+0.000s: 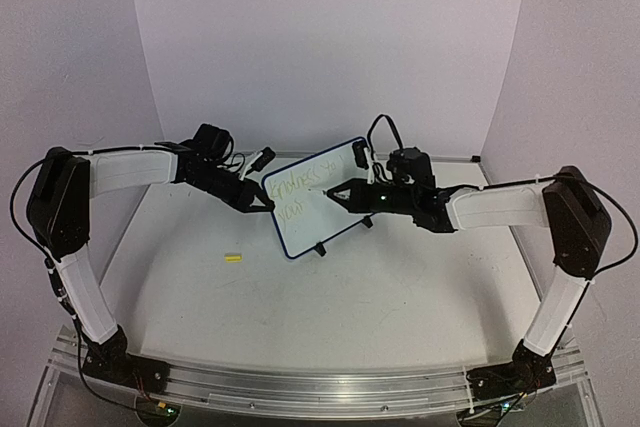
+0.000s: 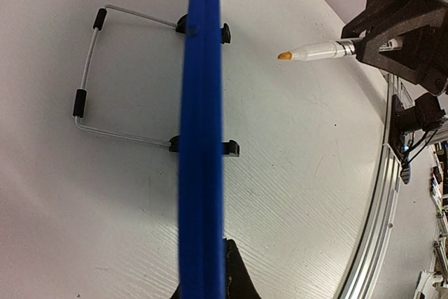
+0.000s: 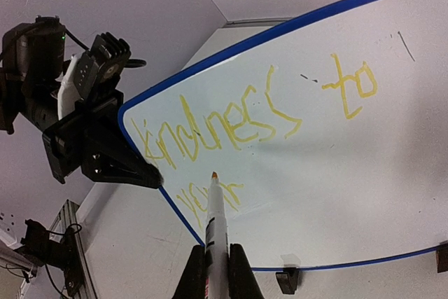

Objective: Write a sentence on the whiteboard
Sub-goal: Write on the whiteboard with the whiteboard marker without the cap.

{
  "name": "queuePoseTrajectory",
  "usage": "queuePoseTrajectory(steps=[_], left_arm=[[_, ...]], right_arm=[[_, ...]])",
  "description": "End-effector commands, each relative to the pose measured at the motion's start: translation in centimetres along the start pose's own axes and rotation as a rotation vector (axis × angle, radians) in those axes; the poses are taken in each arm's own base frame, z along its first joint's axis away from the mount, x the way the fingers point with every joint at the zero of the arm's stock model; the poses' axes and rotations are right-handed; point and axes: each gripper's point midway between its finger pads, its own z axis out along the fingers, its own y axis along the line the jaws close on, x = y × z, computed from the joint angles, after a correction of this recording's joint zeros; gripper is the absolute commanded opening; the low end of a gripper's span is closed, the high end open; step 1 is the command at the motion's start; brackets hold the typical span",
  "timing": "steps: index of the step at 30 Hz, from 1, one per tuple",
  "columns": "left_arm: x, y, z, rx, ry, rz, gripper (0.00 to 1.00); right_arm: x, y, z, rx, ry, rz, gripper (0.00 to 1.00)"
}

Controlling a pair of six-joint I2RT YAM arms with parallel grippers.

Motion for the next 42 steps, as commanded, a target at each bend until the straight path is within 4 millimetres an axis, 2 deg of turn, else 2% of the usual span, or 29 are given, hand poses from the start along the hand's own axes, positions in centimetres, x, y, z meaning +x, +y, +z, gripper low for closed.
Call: queuePoseTrajectory(steps=[1, 9, 23, 34, 42], left_arm=[[-1.9, -0.6, -0.7, -0.002, -0.032, 0.05, 0.0], [-1.9, -0.6, -0.7, -0.003, -0.032, 0.051, 0.0], [-1.8, -0.5, -0.7, -0.005, -0.031, 0.05, 0.0], [-1.9, -0.5, -0.7, -0.004, -0.031, 0.049, 0.0], [-1.8, -0.5, -0.6, -0.003, -0.031, 0.05, 0.0]], right_arm=[[0.5, -0.1, 1.0, -0.031, 0.014, 0.0, 0.0], [0.7, -0.8, 2.0, -0.018, 0.02, 0.009, 0.0], [-0.6, -2.6, 1.3, 0.042, -0.026, 0.032, 0.0], [-0.7, -2.4, 2.2, 0.019, -0.018, 0.022, 0.0], [0.1, -2.5, 2.7, 0.001, 0.016, 0.028, 0.0]])
